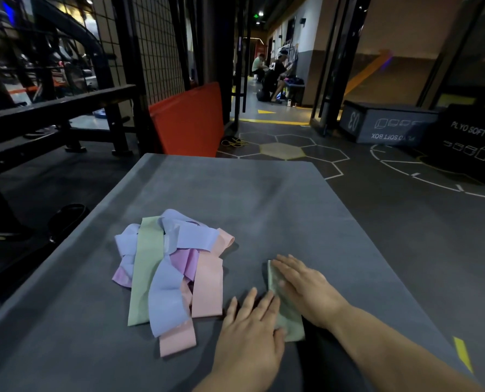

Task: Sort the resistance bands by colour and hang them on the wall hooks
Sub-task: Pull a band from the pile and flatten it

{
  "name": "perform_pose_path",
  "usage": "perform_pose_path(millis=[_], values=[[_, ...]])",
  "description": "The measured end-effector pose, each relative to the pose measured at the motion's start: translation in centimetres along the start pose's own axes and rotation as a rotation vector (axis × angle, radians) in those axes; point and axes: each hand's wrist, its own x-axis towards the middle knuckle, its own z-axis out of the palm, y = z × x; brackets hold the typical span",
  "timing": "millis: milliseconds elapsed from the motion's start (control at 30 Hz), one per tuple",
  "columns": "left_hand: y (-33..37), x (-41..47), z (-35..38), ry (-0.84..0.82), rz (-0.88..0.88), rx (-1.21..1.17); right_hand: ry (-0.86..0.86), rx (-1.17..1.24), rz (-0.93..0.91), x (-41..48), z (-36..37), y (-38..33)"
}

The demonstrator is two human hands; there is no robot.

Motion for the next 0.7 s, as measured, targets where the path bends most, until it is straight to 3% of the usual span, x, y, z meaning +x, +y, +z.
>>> perform_pose_path(millis=[433,700], values=[[0.1,0.0,0.6,0.035,-0.034,0.091,-0.138,-0.169,-0.001,0.0,-0.1,-1.1],[0.2,-0.1,1.1,0.042,-0.074,0.073,-0.108,-0.135,-0.007,-0.2,0.0,-0.9]])
